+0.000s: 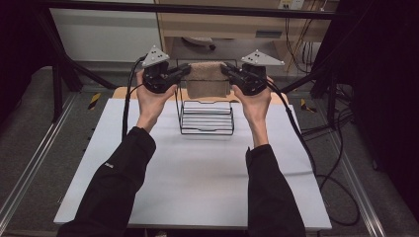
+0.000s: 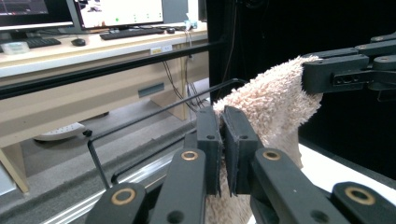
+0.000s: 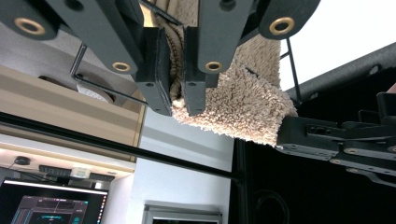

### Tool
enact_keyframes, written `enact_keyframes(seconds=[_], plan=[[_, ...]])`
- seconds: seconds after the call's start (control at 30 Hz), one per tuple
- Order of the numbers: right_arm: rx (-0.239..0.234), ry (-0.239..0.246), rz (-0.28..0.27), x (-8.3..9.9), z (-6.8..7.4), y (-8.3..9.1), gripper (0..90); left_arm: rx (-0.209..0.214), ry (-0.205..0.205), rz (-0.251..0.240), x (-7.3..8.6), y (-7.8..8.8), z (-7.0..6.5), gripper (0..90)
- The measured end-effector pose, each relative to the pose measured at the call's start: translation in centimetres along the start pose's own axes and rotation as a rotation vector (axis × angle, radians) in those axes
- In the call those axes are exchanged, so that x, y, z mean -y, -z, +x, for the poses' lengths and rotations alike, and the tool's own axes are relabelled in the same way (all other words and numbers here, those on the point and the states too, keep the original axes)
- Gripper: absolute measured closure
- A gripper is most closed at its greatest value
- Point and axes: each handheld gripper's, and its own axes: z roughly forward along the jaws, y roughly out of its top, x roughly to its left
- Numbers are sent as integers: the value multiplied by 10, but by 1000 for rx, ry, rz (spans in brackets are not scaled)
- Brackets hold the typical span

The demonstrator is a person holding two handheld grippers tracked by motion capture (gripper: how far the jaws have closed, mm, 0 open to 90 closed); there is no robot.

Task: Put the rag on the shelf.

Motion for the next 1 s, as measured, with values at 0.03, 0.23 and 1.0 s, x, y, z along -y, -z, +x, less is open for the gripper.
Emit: enact_keyframes(seconds=[0.03, 0.23, 1.0], plan=[[-3, 0, 6, 0, 1, 1, 824, 3, 3, 1, 1, 1, 0, 853], [0, 12, 41, 3, 6, 6, 821, 18, -4, 35, 5, 5, -5, 844], [-72, -27, 80, 22, 4, 13, 826, 20, 117, 84, -18, 12, 5, 778]])
